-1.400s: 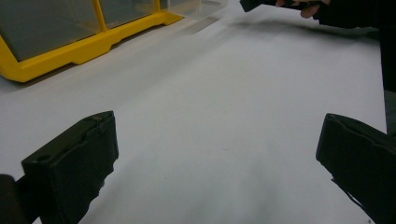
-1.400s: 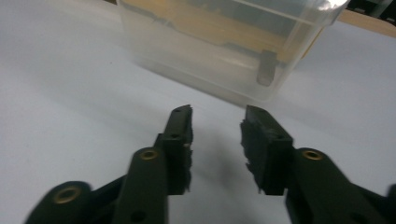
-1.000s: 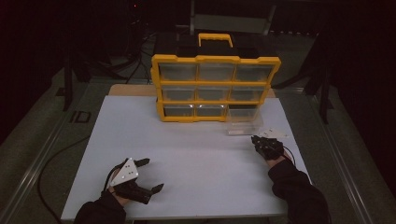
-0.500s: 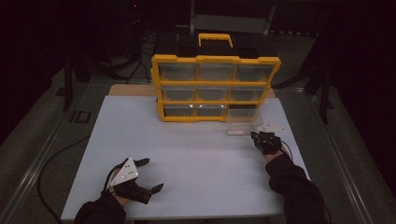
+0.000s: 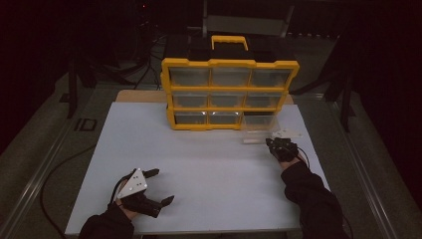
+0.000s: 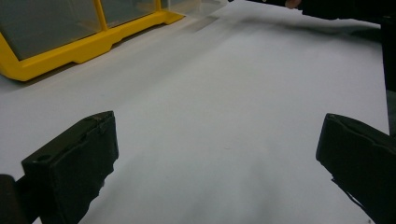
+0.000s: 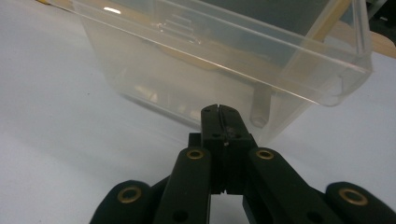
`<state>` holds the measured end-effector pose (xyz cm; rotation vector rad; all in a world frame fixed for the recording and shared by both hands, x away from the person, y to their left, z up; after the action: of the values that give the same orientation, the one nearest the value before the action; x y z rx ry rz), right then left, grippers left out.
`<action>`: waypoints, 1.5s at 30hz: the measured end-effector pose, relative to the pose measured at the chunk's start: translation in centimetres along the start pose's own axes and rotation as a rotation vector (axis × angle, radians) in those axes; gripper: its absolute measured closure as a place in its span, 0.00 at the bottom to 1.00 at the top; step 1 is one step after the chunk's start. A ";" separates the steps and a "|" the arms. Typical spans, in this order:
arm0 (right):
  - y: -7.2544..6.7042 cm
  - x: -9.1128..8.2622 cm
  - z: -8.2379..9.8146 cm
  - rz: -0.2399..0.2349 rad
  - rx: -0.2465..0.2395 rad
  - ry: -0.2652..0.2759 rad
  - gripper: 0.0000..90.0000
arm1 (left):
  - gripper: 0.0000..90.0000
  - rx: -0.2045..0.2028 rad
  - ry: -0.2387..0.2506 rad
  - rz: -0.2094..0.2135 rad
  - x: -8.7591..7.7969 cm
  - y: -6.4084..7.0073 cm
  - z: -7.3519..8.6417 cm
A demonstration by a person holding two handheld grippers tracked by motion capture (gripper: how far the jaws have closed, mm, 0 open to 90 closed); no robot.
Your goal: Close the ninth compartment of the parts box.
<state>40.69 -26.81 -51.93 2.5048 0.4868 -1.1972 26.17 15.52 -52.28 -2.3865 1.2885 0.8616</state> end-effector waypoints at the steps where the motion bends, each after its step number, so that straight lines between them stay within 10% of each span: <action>1: 0.0 0.0 0.0 -0.001 -0.001 0.000 1.00 | 0.00 0.001 0.000 -0.001 0.0 0.0 0.0; 45: 1.0 2.5 -3.7 0.016 0.029 -0.009 1.00 | 0.00 -0.002 0.002 -0.001 -0.1 -0.1 0.0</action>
<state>45.13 -25.71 -51.57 2.5221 0.4495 -1.2175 26.22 15.63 -52.28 -2.3896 1.2879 0.8616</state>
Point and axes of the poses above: each handheld gripper's, and its own axes: x roughly forward along the jaws, z roughly out of its underside, y roughly to its right, the point moved 4 cm from there along x, roughly forward along the jaws, and after that the axes turned 14 degrees about -y, right-handed, at the moved point
